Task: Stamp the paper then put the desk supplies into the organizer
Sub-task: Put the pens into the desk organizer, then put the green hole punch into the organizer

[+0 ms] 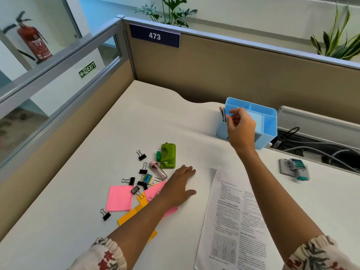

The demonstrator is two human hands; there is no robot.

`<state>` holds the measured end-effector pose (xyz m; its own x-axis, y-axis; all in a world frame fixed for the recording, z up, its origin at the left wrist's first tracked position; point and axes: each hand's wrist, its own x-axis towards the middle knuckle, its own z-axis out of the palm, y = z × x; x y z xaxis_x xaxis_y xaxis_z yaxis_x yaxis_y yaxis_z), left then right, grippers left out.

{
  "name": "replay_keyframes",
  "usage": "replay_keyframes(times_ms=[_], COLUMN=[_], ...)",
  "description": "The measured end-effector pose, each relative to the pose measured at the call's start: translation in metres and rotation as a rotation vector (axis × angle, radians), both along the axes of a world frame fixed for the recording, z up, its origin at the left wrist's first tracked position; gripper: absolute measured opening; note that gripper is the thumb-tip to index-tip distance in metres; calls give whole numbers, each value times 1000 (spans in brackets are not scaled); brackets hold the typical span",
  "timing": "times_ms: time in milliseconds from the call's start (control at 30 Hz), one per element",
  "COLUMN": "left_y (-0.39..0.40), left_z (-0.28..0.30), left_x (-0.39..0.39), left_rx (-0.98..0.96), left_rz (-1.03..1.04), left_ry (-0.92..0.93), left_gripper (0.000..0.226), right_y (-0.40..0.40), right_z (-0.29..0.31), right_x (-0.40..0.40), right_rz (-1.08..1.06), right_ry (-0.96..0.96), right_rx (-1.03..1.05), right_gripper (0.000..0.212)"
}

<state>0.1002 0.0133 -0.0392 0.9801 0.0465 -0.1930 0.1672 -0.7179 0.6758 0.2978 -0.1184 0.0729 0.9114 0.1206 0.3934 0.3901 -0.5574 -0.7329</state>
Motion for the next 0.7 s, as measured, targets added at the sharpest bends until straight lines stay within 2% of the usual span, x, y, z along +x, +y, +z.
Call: replay_keyframes(times_ms=[100,200,367,433,533,700], left_y=[1,1,1,1,2,4], left_z=[0,-3,-5,-3,-2,-4], left_x=[-1,-4,-5,-4,-4,-3], left_rx=[-12,-27,-19,-34,-57,-62], left_rz=[-3,-12,-20,4,25,44], left_ry=[-1,-13,-20,-10,7,71], left_gripper=[72,72,71,69,69,71], right_y=[15,34,68,80,93,103], right_z=[-9,-28,-64,-74,-82,-87], right_x=[-26,-51,-78,-82,-85,-88], right_rz=[21,108,242,248,239,224], right_ry=[68,223,663,739,796,983], right_rx=[94,91,-69,-132,-121,58], right_gripper=[11,11,34,38,30,19])
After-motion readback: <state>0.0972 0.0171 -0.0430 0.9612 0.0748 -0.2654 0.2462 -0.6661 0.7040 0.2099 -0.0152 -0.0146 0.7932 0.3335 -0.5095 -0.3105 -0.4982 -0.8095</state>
